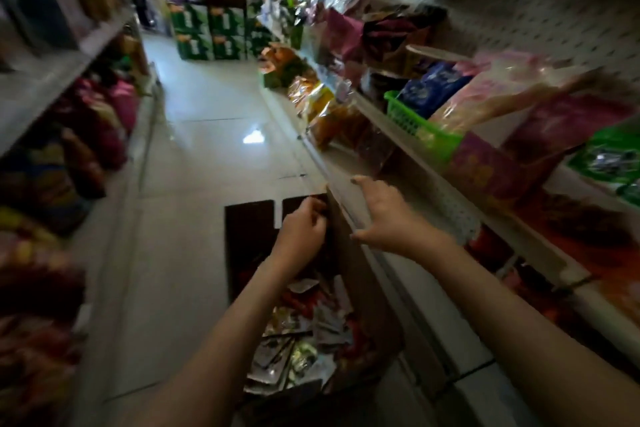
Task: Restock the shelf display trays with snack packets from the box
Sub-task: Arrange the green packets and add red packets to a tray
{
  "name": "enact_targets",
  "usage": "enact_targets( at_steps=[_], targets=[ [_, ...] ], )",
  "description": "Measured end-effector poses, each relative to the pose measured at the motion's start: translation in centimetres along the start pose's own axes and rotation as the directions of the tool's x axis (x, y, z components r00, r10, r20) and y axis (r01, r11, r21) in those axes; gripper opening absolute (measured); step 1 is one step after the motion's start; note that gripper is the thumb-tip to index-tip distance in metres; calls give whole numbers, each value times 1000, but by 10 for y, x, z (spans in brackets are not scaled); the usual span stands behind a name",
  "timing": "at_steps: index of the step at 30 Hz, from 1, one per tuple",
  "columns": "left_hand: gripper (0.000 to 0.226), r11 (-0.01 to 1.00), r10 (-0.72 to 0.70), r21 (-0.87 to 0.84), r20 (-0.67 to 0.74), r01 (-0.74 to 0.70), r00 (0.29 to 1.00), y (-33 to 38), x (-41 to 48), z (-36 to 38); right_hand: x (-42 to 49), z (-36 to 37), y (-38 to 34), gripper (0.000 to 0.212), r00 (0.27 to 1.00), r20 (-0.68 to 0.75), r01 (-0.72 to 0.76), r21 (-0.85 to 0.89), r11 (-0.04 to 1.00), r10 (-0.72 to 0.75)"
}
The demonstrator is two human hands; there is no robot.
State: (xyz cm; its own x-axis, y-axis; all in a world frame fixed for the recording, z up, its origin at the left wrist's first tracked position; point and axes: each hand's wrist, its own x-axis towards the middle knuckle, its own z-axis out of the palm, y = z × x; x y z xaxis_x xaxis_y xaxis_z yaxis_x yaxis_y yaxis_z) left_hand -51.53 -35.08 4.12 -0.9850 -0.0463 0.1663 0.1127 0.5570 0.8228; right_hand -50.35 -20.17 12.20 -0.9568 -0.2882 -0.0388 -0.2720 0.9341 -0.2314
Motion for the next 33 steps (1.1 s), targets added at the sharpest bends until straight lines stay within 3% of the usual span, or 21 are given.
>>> enact_targets(
  at_steps=[3,9,12,17,19,22,27,30,33],
  targets=[
    [26,981,-194,16,0,194,981,-67,-25,-6,27,69,-6,98,980,196,19,99,995,-38],
    [28,957,-289,42,38,288,957,-111,-35,7,56,165,4,92,917,392,-183,242,953,76],
    [34,932,-361,46,69,358,930,-116,-25,24,60,211,13,100,841,510,-304,167,938,182],
    [53,883,-466,142,176,446,867,-132,-24,50,56,265,21,118,719,659,-285,-11,959,221],
    [45,882,-469,159,198,444,861,-141,-29,55,58,282,22,112,706,664,-272,-68,960,247],
    [26,877,-477,189,213,443,853,-153,-36,55,63,294,29,93,778,573,-234,-113,966,256],
    [31,878,-471,198,207,435,857,-172,-40,61,76,279,46,74,844,493,-217,-43,975,209],
    [54,916,-393,193,256,352,883,-174,-39,66,92,259,48,49,869,453,-297,156,942,199],
    [84,919,-325,327,316,219,891,-176,-39,70,112,237,44,31,819,521,-472,371,800,241]
  ],
)
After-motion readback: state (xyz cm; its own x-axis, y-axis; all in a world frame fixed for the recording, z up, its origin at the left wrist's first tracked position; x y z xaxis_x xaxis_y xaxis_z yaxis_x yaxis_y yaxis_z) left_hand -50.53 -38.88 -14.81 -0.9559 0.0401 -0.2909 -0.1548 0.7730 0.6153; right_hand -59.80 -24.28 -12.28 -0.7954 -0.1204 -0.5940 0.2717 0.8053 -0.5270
